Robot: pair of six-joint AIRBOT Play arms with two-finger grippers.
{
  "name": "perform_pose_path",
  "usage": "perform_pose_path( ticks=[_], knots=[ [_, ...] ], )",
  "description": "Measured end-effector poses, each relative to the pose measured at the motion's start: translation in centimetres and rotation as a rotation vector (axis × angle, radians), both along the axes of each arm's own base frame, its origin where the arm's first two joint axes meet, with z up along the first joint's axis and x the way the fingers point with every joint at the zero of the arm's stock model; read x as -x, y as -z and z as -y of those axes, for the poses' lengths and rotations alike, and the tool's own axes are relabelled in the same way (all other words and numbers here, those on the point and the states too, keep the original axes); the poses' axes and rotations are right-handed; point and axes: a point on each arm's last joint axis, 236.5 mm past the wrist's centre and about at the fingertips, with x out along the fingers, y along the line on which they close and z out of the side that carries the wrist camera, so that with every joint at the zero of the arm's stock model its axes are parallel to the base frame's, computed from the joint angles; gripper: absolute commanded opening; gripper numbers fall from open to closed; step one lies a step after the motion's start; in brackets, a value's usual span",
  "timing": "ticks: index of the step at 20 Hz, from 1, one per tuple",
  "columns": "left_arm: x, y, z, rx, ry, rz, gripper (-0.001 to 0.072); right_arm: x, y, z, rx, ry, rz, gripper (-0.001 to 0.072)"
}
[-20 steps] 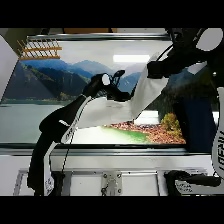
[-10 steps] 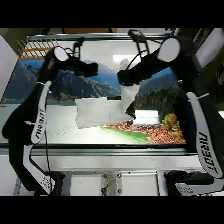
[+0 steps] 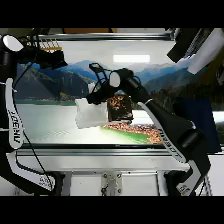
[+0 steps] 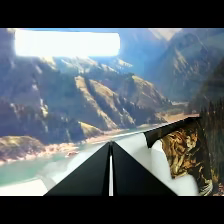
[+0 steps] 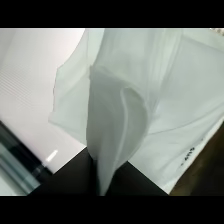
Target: Fold the clothes and pants, and hang the long-sleeved shirts on hangers.
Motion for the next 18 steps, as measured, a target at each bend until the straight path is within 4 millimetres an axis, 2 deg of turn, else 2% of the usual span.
perform_pose_path(
  ticks=[1, 2, 4, 6, 8, 10, 12, 15, 16, 18],
  knots=[
    [0.1, -0.3, -0.4, -0.001, -0.005, 0.003, 0.0005, 0.0, 1.1, -1.2, -0.015, 0.001, 0.0, 0.0559],
    [0.2, -0.4, -0.7, -0.002, -0.008, 0.002, 0.0004, 0.1, 2.0, -2.7, -0.042, 0.001, -0.005, 0.0639],
    [0.3, -0.5, -1.0, -0.003, -0.013, 0.003, 0.0004, 0.9, 2.4, -5.5, -0.114, -0.023, -0.002, 0.0628],
    [0.4, -0.7, -1.2, -0.004, -0.015, 0.006, 0.0004, 1.5, 0.9, -7.4, -0.194, -0.061, 0.021, 0.0628],
    [0.8, -0.8, -1.4, -0.007, -0.017, 0.011, 0.0004, 1.1, -1.2, -6.9, -0.223, -0.081, 0.064, 0.0628],
    [1.5, -0.9, -1.3, -0.005, -0.031, 0.025, 0.0004, -0.2, -2.6, -4.0, -0.195, -0.072, 0.099, 0.0629],
    [2.9, -0.3, -0.8, -0.005, -0.036, 0.02, 0.0004, -1.7, -2.1, 1.4, -0.121, -0.031, 0.092, 0.063],
    [6.0, 1.5, 0.6, -0.009, -0.014, -0.006, 0.0004, -3.8, 0.9, 11.7, -0.008, 0.112, 0.009, 0.0642],
    [7.1, 2.2, 1.2, -0.011, -0.005, -0.018, 0.0004, -4.1, 2.4, 15.2, 0.017, 0.179, -0.042, 0.072],
    [9.0, 3.2, 2.4, -0.014, 0.018, -0.029, 0.0004, -4.0, 5.4, 20.8, 0.035, 0.305, -0.147, 0.072]
  ],
)
